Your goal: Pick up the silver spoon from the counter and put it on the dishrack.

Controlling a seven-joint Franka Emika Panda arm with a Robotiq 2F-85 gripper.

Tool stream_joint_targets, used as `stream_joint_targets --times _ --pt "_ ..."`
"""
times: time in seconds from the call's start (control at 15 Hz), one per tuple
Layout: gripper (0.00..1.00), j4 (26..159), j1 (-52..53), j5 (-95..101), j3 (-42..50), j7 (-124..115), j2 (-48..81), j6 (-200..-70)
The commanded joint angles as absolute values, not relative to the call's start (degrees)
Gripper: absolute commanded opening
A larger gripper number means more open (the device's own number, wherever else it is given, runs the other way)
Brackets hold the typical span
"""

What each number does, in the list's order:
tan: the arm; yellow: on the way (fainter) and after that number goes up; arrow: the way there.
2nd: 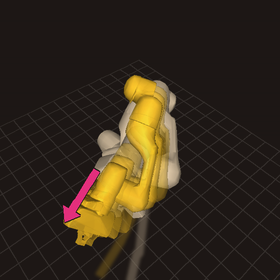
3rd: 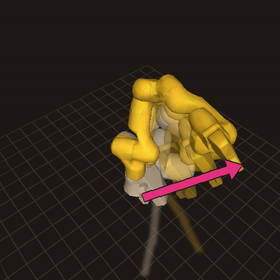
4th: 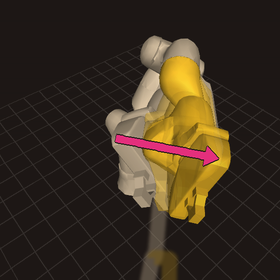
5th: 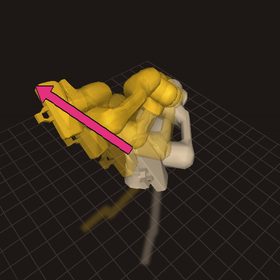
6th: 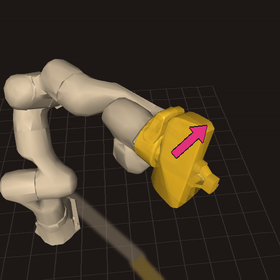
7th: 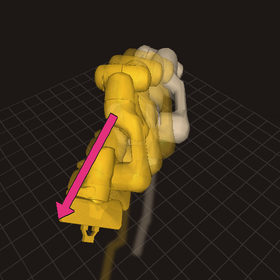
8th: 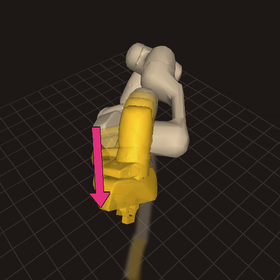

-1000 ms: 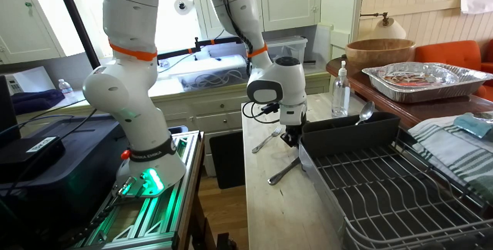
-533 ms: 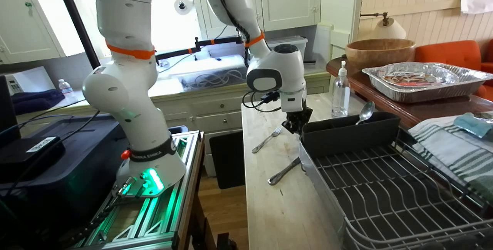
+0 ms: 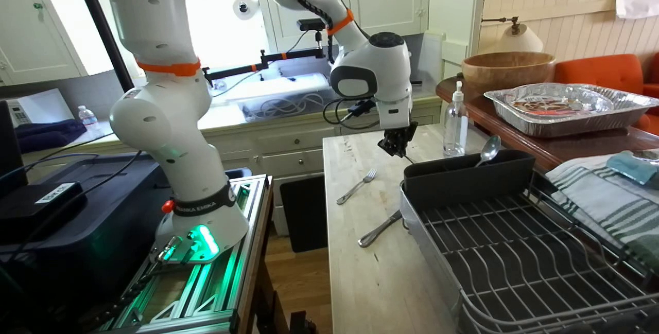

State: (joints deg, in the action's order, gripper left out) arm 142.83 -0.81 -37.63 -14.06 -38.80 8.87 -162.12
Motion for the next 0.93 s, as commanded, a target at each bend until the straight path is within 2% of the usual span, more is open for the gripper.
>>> stream_joint_targets --times 0.0,0.87 --pt "0.03 142.13 0.04 -45.96 -12.3 -30.71 4.57 -155.33" --pt "0.03 141.41 -0.07 -57.1 -3.04 -20.39 -4.36 -137.69"
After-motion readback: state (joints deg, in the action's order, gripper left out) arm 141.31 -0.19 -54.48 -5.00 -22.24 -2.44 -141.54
